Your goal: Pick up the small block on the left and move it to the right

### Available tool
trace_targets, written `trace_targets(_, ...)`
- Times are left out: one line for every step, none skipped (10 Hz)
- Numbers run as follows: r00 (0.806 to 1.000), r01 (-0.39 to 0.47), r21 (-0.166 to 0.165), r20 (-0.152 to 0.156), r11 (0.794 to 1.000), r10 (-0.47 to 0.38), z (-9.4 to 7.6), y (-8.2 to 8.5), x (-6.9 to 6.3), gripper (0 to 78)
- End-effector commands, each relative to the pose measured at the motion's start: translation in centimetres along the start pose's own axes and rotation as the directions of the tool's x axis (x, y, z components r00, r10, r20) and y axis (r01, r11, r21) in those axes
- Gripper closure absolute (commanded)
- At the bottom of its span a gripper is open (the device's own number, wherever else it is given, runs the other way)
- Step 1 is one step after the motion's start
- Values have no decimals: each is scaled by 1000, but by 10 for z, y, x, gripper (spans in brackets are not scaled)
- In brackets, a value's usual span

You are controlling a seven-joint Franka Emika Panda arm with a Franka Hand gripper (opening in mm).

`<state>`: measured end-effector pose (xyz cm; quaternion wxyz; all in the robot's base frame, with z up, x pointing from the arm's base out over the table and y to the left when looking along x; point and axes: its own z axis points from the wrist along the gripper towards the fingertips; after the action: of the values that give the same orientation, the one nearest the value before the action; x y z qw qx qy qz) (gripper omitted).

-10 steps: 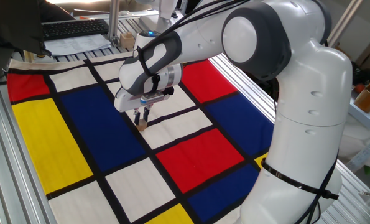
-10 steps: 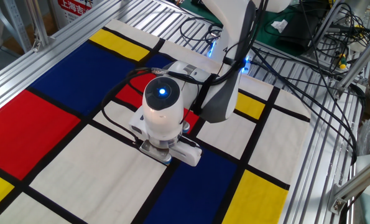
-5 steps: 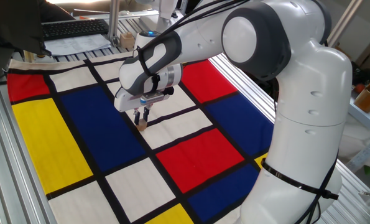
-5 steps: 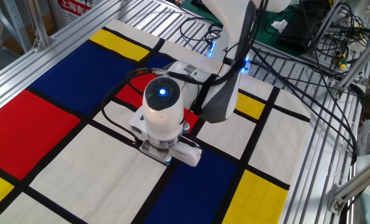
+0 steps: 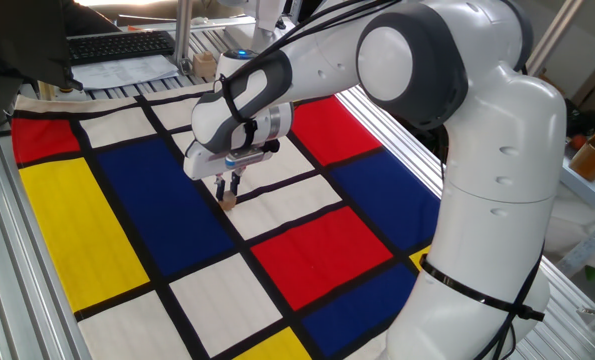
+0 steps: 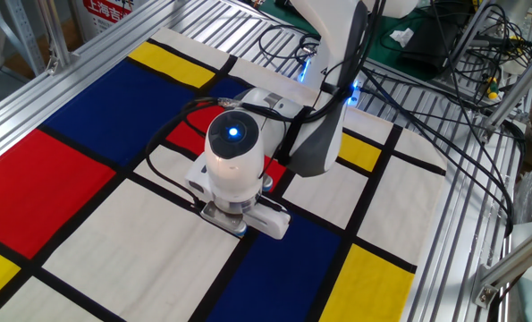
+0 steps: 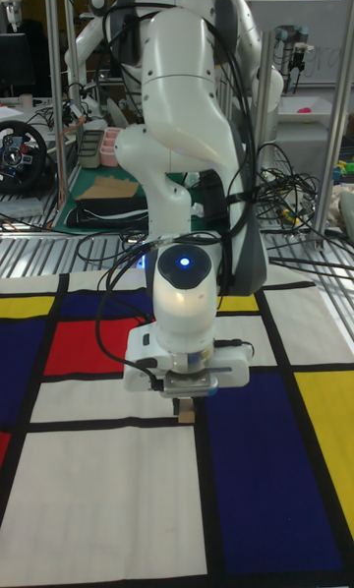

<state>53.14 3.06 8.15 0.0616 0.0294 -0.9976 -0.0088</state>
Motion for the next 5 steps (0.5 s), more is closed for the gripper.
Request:
trace_targets(1000, 0, 11, 3, 1000, 0, -1, 0, -1, 764)
trace_targets(1000, -3, 11, 4, 1000, 3, -1, 0, -1, 764)
trace_targets(1000, -5, 11, 5, 1000, 5, -1, 0, -1, 764)
trace_targets(1000, -9, 8, 6, 1000, 8, 0, 0, -1, 764)
trace_targets(1000, -8, 7, 6, 1000, 8, 0, 0, -1, 764)
